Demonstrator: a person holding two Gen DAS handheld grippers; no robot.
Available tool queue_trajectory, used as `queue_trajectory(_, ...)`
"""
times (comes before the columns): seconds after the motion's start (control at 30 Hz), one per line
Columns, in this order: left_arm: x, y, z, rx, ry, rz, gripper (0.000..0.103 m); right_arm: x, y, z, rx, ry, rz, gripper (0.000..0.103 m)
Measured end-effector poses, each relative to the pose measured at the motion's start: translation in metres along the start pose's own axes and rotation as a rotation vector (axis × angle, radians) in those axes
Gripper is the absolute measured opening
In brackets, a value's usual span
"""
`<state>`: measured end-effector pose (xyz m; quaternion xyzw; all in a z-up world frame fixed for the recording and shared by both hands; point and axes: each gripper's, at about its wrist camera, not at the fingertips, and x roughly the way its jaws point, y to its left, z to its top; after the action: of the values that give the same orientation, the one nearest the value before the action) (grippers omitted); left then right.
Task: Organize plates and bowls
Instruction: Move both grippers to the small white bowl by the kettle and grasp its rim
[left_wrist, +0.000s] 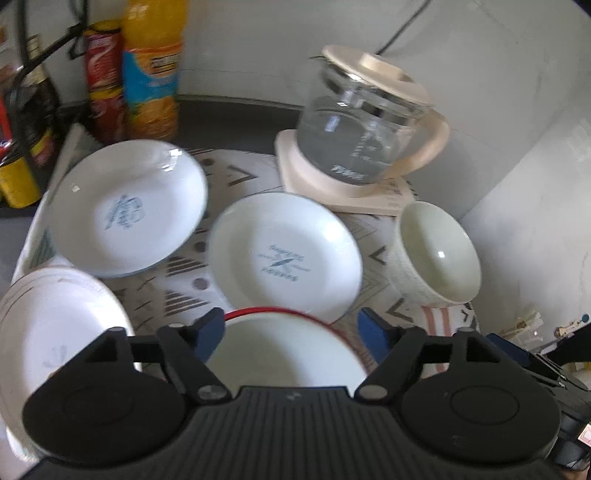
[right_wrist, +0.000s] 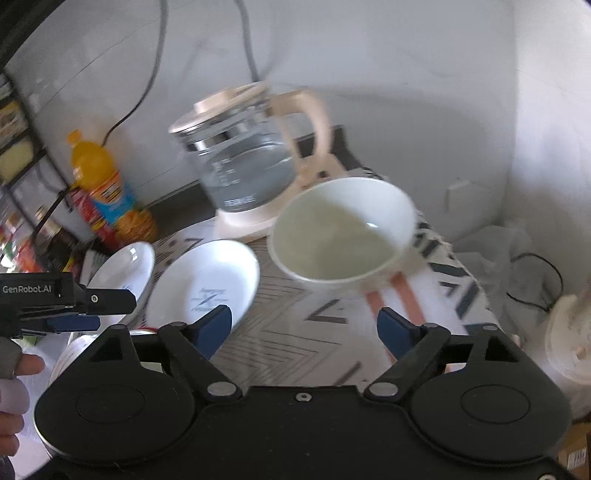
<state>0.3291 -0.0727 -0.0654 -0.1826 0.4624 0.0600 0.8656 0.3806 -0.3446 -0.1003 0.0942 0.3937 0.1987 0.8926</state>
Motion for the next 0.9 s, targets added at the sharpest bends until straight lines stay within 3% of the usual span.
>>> queue_trajectory(0.47,0.043,-0.049,0.015,0.057,-0.010,-0.074,0.082,0.011,-0.050,0.008,0.164,-0.036,-0.075,0.085)
queue_trajectory(0.9,0.089,-0.084,0.037,0.091,-0.020,-0.132,0.079,0.057,-0.070,0.021,0.275,0.002,-0.078,0.064)
